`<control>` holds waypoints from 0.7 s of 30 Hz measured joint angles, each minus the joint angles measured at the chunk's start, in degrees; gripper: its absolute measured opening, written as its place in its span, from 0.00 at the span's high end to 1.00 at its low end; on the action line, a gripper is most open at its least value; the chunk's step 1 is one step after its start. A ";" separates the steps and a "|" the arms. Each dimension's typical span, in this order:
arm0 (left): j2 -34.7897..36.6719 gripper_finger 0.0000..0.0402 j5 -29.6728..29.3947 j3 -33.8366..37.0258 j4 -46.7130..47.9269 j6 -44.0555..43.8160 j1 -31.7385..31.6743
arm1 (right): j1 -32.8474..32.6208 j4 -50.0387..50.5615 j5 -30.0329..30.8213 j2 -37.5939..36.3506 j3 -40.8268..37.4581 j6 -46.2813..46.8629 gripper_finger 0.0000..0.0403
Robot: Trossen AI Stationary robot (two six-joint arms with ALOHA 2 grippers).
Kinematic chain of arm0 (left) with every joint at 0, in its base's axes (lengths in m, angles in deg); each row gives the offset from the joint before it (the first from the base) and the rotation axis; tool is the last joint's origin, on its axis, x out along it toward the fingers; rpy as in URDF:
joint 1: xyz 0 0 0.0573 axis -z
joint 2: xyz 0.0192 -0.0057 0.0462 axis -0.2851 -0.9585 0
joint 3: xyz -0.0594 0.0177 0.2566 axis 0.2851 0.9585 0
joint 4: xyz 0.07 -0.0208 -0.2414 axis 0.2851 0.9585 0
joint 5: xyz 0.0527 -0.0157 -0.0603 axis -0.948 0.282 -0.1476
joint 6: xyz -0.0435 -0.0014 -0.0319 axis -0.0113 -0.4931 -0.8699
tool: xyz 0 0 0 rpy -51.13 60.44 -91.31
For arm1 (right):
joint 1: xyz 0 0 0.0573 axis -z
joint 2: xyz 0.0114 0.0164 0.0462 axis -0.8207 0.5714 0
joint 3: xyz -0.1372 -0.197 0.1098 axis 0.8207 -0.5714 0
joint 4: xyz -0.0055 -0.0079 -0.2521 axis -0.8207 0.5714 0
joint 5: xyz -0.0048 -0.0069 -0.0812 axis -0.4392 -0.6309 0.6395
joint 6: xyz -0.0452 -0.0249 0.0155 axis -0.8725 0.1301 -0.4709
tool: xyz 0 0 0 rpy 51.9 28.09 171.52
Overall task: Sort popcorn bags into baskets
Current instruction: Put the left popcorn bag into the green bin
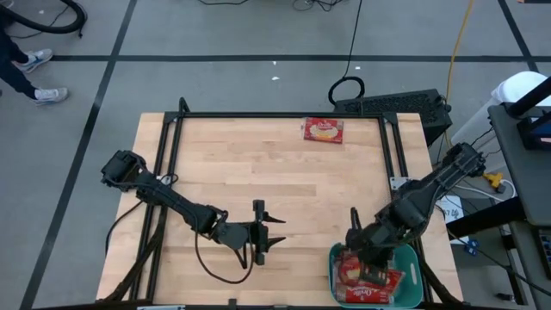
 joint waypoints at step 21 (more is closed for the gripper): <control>0.00 0.47 0.15 0.00 0.32 -0.28 0.11 | -0.25 6.61 -2.22 6.61 -0.02 -14.13 0.94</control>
